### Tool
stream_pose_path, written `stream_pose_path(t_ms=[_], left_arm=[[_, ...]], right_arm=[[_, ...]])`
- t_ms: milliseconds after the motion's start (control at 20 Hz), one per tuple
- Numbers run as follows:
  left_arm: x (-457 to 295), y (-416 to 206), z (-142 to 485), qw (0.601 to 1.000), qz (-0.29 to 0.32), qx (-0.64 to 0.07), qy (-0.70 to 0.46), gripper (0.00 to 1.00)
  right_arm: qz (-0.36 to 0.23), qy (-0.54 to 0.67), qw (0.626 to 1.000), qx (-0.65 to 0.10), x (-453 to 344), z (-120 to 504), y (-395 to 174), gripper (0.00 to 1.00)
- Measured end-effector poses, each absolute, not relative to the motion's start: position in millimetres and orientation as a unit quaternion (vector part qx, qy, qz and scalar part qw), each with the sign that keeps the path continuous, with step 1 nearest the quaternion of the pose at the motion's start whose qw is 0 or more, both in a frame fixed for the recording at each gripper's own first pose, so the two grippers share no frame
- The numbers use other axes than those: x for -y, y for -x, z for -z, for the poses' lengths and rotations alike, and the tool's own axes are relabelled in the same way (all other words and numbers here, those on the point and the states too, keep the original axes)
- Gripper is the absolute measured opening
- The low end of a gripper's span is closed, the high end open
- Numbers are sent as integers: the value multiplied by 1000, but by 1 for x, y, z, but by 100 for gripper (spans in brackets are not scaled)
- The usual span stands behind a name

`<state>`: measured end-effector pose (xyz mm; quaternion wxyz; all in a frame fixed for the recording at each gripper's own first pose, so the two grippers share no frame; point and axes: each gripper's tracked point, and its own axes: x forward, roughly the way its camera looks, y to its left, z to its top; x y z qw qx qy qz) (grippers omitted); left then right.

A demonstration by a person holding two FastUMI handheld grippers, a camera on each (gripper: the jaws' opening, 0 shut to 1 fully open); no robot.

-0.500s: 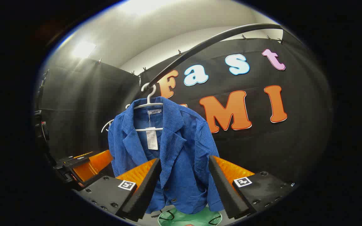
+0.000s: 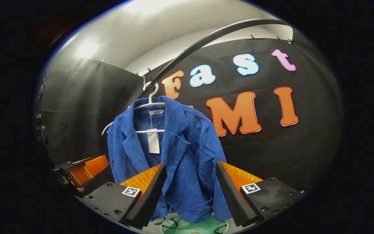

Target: Grasp the clothes on the hanger with both hands and then place them into the laundry hamper below.

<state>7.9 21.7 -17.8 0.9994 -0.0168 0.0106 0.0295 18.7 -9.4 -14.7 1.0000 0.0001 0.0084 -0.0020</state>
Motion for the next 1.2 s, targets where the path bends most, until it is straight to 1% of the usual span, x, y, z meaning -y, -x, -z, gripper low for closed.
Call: stream_pose_path(t_ms=[50, 100, 150, 200, 450, 500, 650, 700, 750, 800, 850, 900, 950, 1000, 1050, 1100, 1200], left_arm=[[-26, -10, 18, 999, -32, -11, 17, 92], [-30, -13, 20, 999, -37, -12, 15, 92], [-35, -16, 22, 999, -40, -15, 12, 92], [-37, -20, 23, 999, -42, -17, 11, 95], [-43, -34, 25, 999, -44, -9, -3, 95], [-43, -38, 25, 999, -43, -8, -4, 92], [-45, -44, 28, 999, -40, -9, 5, 92], [-46, -46, 31, 999, -42, -10, 5, 92], [-49, -48, 34, 999, -43, -14, 4, 92], [-49, -48, 36, 999, -43, -18, 4, 95], [-51, -48, 38, 999, -44, -20, 3, 95], [-54, -48, 40, 999, -48, -23, 2, 95], [-56, -47, 43, 998, -50, -26, 2, 92], [-57, -45, 45, 998, -53, -29, 2, 95], [-61, -44, 46, 998, -58, -30, 1, 92], [-65, -43, 45, 998, -64, -29, 0, 92], [-72, -40, 43, 997, -74, -26, -3, 92]], right_arm=[[3, -1, 1000, -9, 10, 16, -22, 98], [3, 0, 1000, -9, 11, 18, -26, 98], [5, 1, 1000, -12, 13, 21, -30, 98], [5, 1, 1000, -16, 15, 24, -35, 98], [0, -11, 1000, -26, 15, 37, -55, 98], [-2, -8, 1000, -25, 14, 39, -61, 98], [-12, -6, 999, -31, 4, 45, -77, 98], [-16, -9, 999, -34, -1, 47, -84, 100], [-20, -10, 999, -37, -6, 49, -89, 89], [-23, -12, 999, -39, -11, 52, -97, 89], [-26, -12, 999, -43, -16, 54, -103, 100], [-32, -14, 998, -51, -22, 59, -110, 98], [-41, -17, 997, -59, -29, 64, -115, 89], [-53, -24, 996, -62, -38, 66, -120, 89], [-60, -29, 996, -62, -44, 68, -124, 89], [-62, -30, 996, -62, -49, 71, -131, 98], [-49, -24, 997, -63, -51, 78, -145, 98]])
